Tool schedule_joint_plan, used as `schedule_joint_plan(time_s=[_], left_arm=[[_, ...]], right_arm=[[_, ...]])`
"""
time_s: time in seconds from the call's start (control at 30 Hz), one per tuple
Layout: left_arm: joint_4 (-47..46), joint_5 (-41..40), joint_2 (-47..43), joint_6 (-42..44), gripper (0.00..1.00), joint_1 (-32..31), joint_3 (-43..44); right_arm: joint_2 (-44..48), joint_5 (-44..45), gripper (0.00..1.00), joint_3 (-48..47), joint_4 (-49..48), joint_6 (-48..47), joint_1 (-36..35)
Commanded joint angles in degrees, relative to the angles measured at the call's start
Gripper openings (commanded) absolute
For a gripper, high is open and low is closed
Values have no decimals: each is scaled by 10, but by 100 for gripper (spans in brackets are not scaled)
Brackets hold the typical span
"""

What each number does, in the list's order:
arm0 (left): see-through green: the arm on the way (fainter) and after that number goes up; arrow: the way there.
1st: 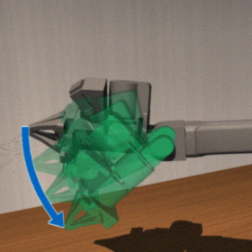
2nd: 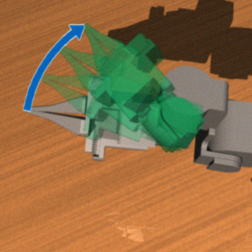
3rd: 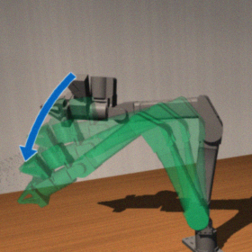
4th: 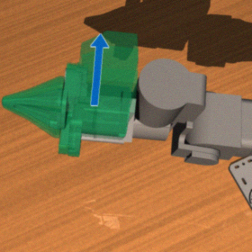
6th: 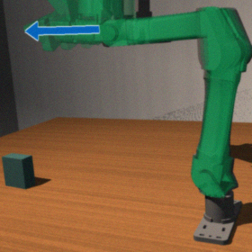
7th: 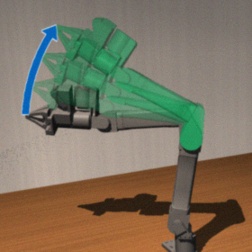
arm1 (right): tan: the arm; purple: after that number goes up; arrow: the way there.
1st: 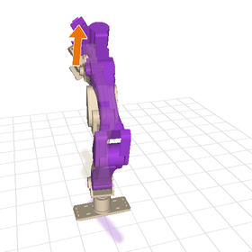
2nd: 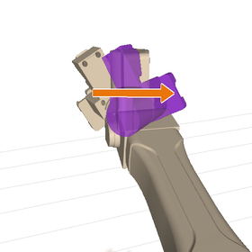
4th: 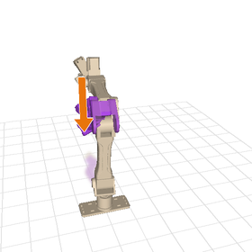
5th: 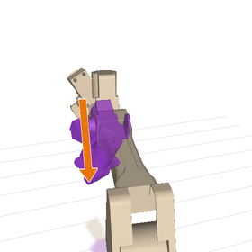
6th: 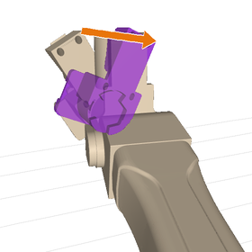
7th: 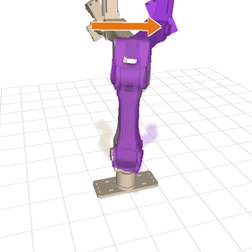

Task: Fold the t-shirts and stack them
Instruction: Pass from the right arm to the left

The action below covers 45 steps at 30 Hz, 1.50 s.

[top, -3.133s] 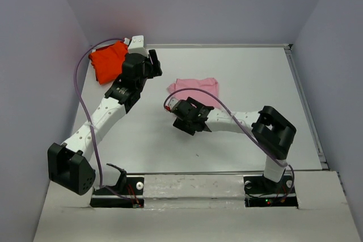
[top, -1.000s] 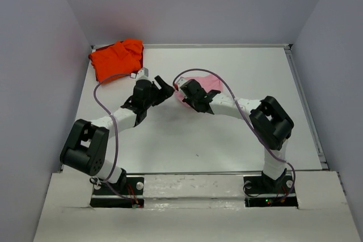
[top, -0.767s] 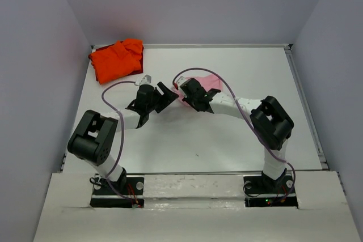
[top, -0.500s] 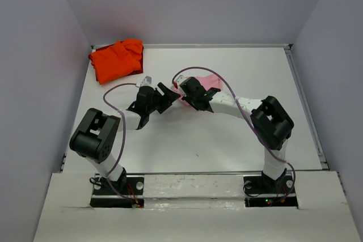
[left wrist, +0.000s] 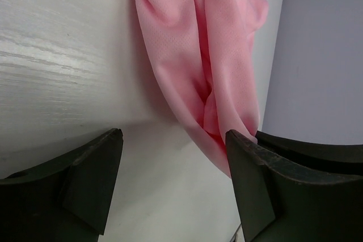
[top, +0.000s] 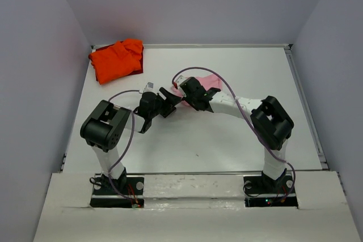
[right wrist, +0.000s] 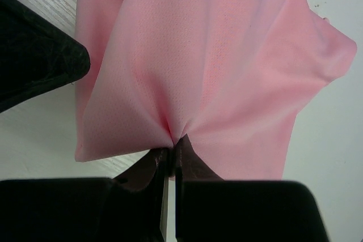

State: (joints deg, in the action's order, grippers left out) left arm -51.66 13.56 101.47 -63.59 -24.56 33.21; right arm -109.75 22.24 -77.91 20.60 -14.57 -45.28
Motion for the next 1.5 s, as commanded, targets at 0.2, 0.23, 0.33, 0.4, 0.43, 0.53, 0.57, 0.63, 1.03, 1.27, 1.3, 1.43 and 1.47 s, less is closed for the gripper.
schedule_joint_plan(time_s=[0.2, 0.23, 0.33, 0.4, 0.43, 0.53, 0.57, 0.63, 1.03, 1.27, 1.3, 1.43, 1.47], left_arm=[[-195, -7, 65, -45, 82, -13, -29], [-230, -9, 73, -50, 82, -15, -39], [-286, -16, 86, -65, 82, -15, -55], [-313, -15, 94, -72, 82, -15, -57], [-316, -14, 96, -73, 82, -15, -55], [-336, -18, 100, -87, 82, -15, -55], [-335, -20, 97, -83, 82, -14, -55], [-316, -23, 91, -77, 82, -15, -51], [-252, -24, 94, -53, 82, -12, 7], [-230, -13, 133, -53, 82, -13, 60], [-229, -10, 137, -57, 82, -14, 64], [-216, 2, 144, -54, 82, -14, 75], [-195, 1, 138, -48, 82, -15, 75]], right_arm=[[2, -12, 0, -20, 1, 2, 1], [2, -14, 0, -20, 1, 2, 1], [2, -15, 0, -19, 2, 2, 1], [2, -18, 0, -20, 3, 2, 1], [2, -19, 0, -20, 4, 3, 1], [2, -23, 0, -18, 8, 8, 1], [2, -23, 0, -16, 9, 9, 1], [7, -26, 0, -12, 10, 13, 1], [6, -39, 0, 4, 15, 30, -4], [8, -33, 0, 6, 15, 27, -4], [8, -33, 0, 7, 15, 27, -4], [9, -30, 0, 7, 15, 25, -4], [9, -28, 0, 5, 15, 25, -4]])
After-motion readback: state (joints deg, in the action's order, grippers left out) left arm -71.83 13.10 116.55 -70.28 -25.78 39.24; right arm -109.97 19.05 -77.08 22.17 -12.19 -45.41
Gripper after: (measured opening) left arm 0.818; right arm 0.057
